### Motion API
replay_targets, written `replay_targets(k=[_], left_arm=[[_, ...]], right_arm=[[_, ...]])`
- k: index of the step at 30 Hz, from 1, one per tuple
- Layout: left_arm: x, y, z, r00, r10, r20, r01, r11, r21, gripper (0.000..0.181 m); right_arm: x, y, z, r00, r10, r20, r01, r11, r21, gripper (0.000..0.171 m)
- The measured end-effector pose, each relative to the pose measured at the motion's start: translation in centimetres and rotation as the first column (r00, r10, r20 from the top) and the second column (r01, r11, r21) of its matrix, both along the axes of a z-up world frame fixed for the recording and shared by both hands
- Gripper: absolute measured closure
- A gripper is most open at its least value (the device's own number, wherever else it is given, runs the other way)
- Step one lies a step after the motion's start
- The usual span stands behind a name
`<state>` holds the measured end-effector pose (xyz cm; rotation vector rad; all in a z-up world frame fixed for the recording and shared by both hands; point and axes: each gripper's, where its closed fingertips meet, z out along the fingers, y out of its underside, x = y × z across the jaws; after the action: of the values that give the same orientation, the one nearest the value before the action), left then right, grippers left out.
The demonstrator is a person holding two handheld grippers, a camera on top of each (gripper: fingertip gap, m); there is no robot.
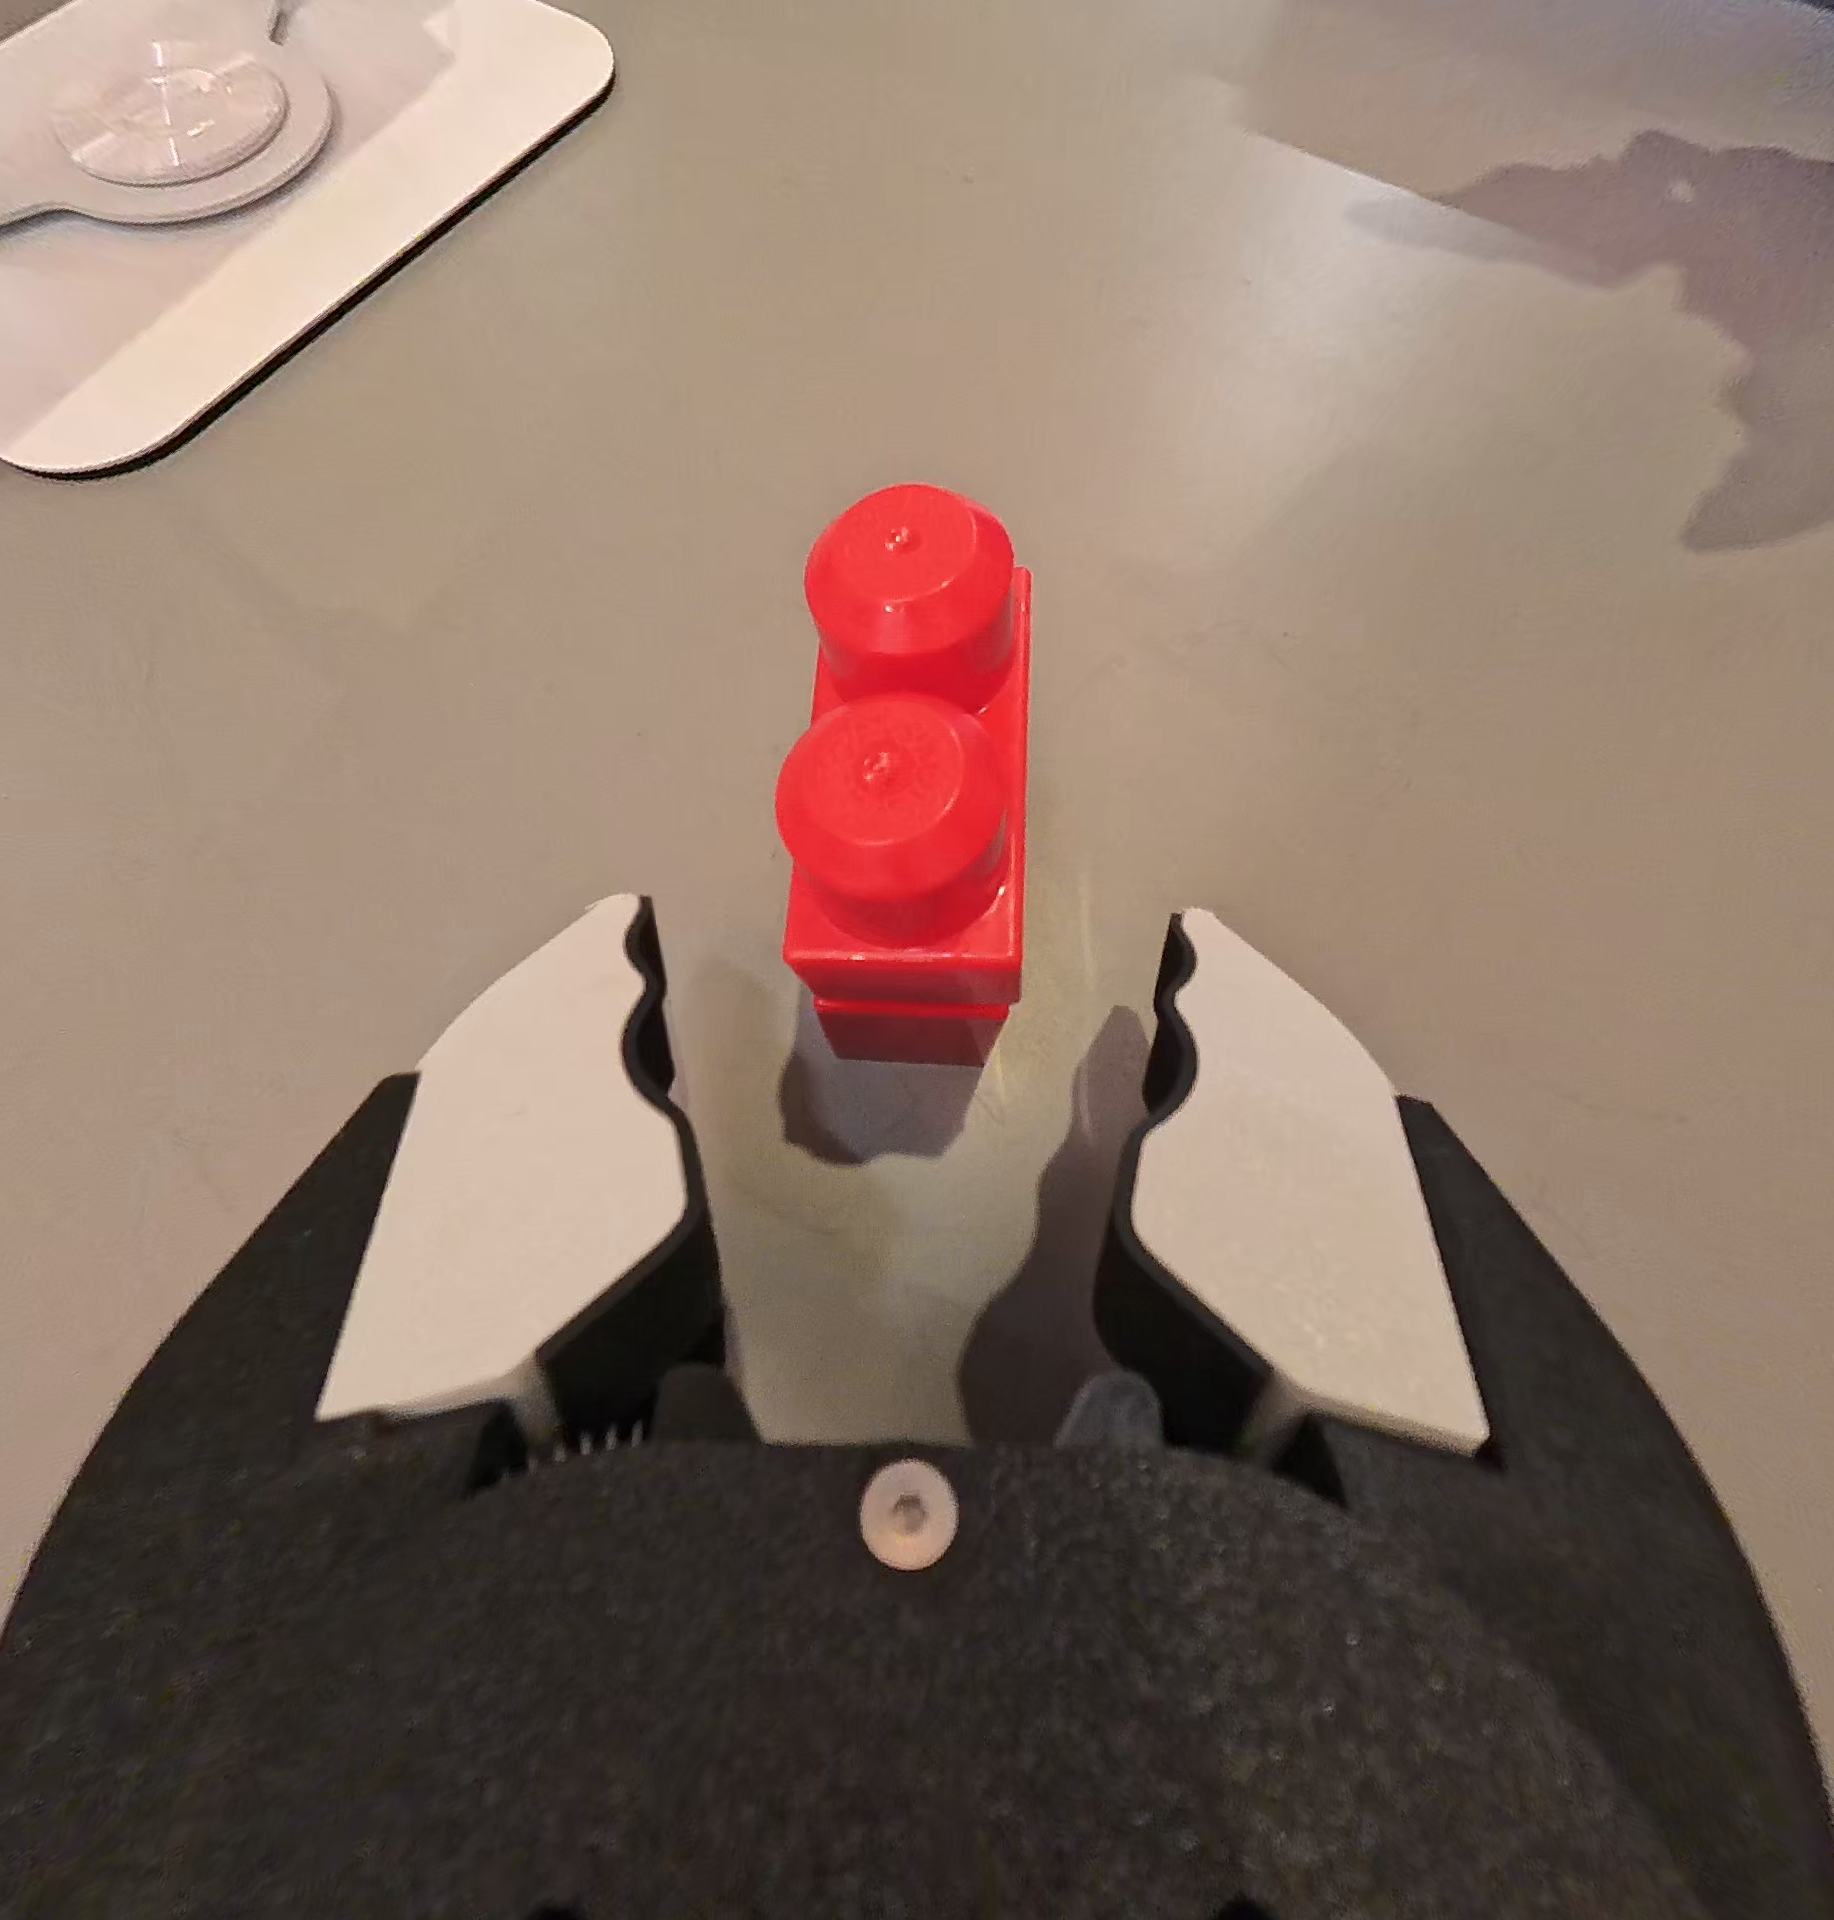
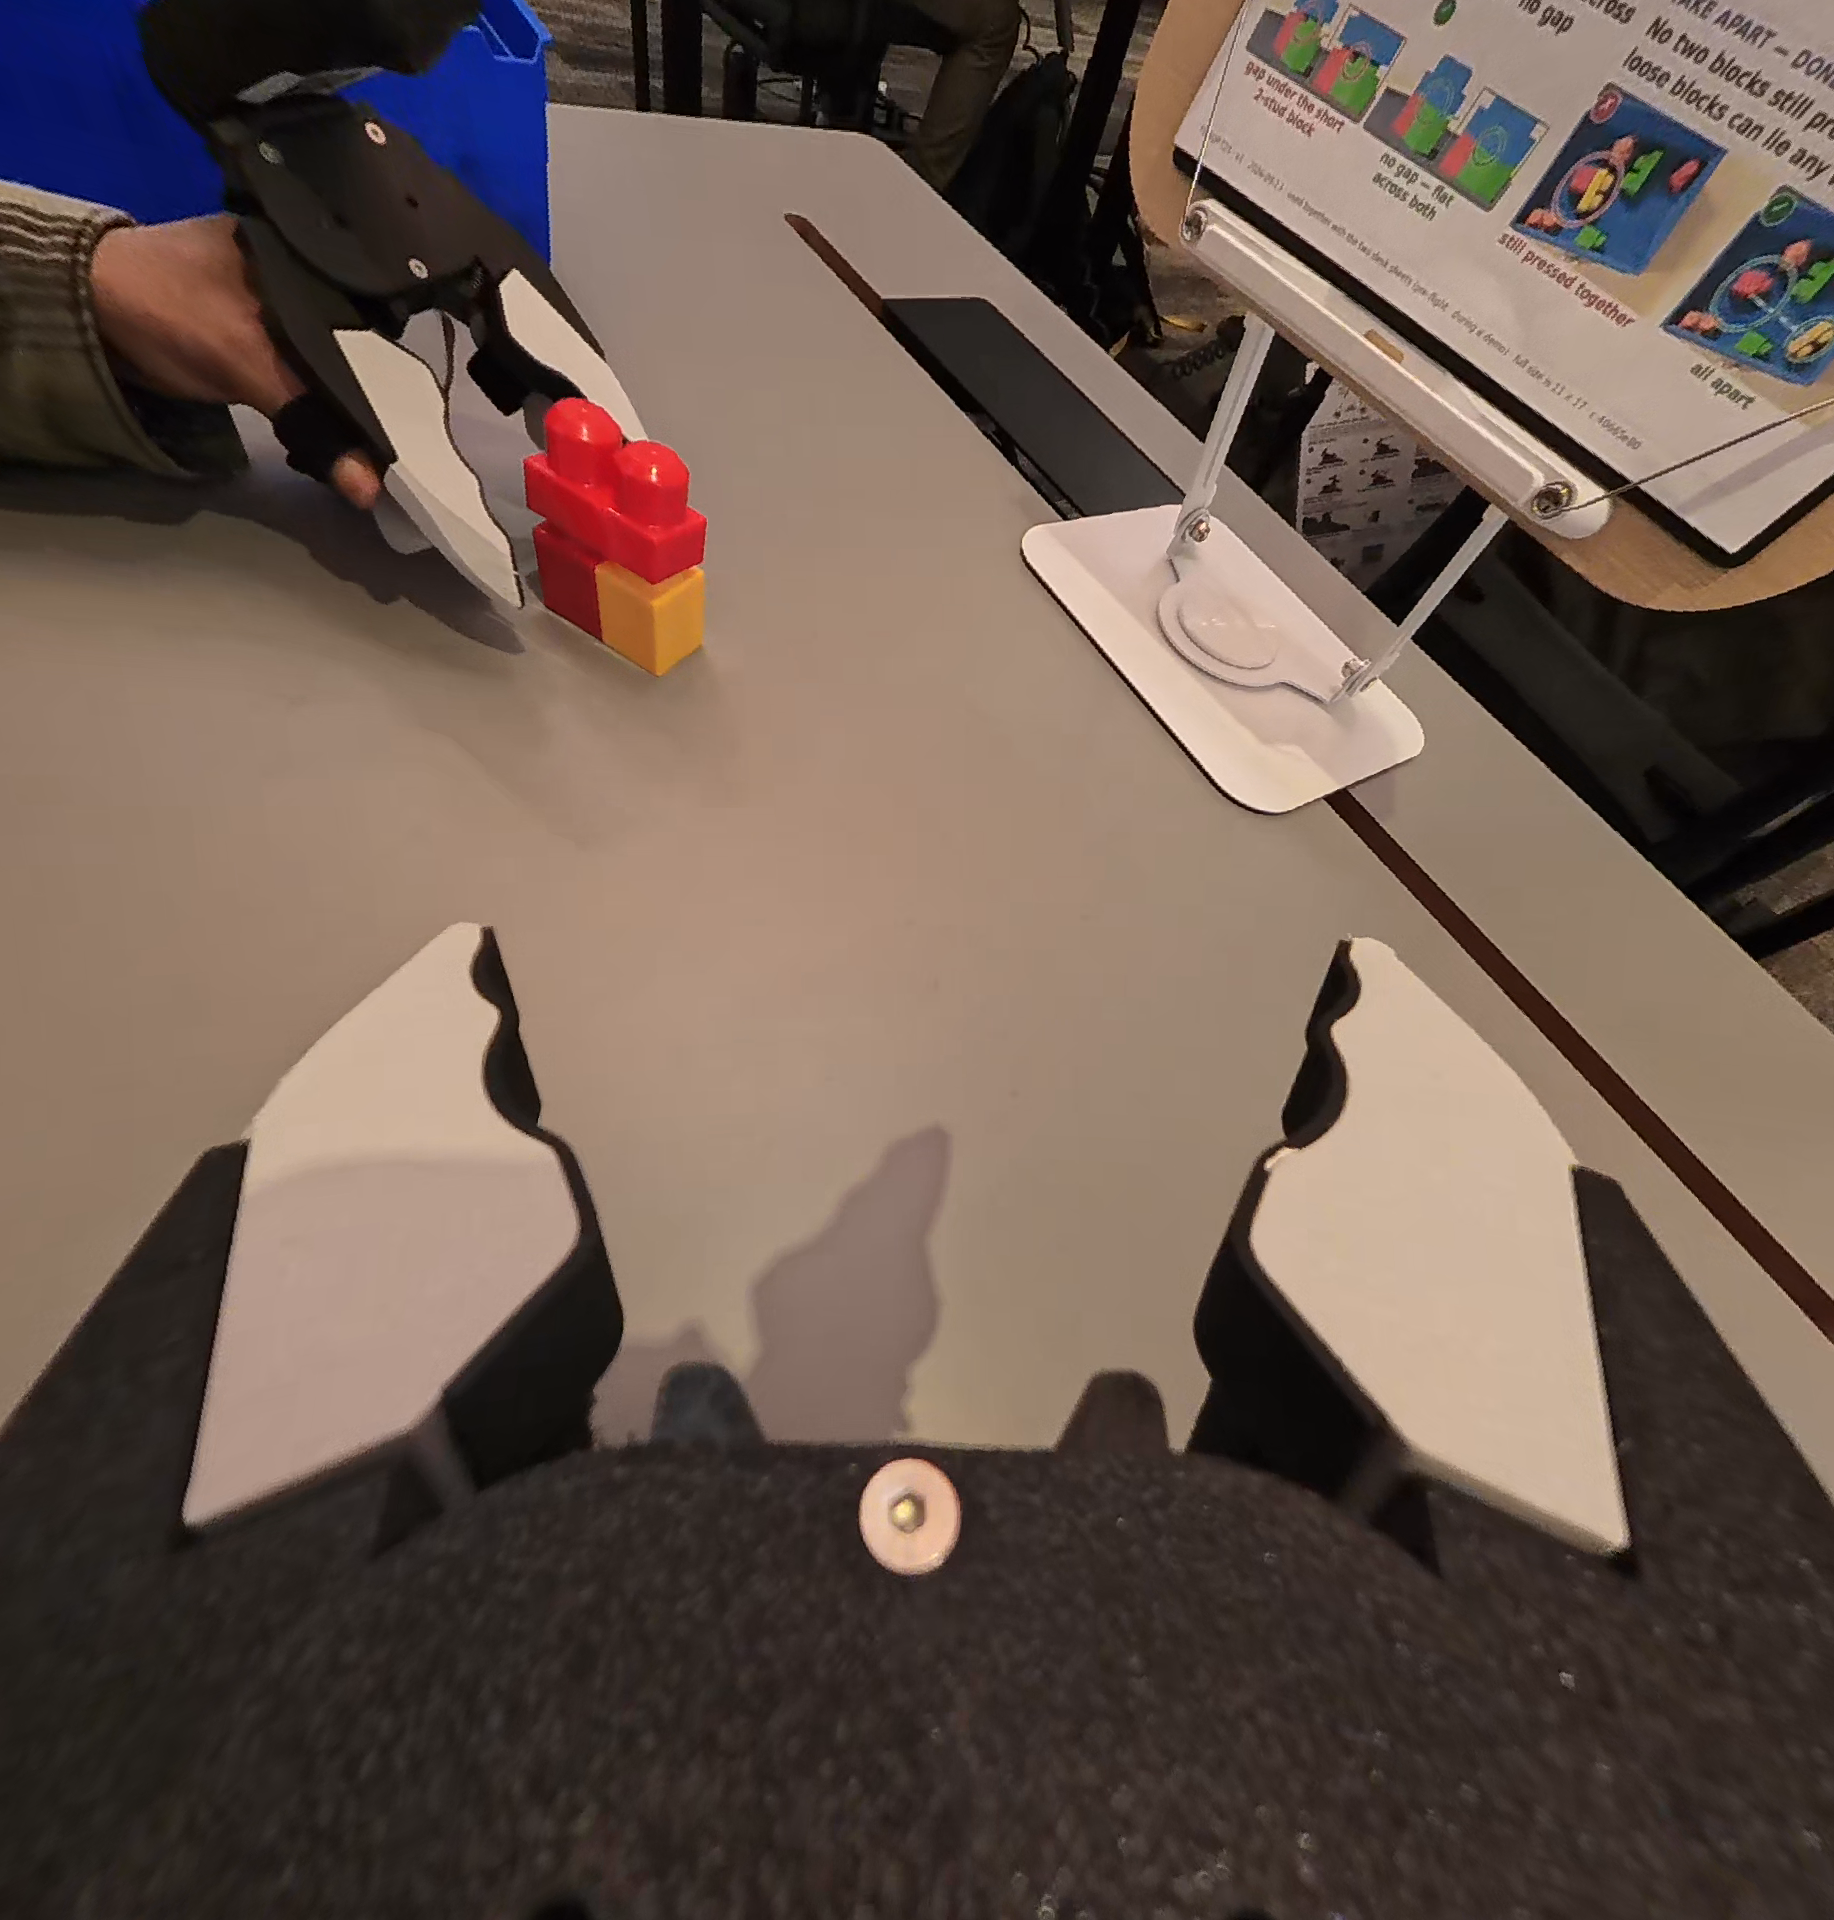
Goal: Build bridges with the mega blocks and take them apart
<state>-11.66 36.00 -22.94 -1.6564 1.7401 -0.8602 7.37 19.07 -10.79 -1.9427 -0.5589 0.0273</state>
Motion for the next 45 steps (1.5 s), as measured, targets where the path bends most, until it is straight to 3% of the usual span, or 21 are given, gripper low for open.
replay_targets(k=[1,45], left_arm=[[0.00,-0.04,-0.03,1.000,-0.002,0.000,0.002,1.000,-0.001,0.092],[0.97,-0.27,-0.82,0.999,-0.025,-0.034,0.026,1.000,0.008,0.103]], right_arm=[[-0.05,-0.01,-0.06,1.000,0.002,0.000,-0.002,1.000,-0.001,0.031],[-0.90,-0.32,-0.17,0.999,0.039,0.010,-0.039,0.999,-0.003,0.036]])
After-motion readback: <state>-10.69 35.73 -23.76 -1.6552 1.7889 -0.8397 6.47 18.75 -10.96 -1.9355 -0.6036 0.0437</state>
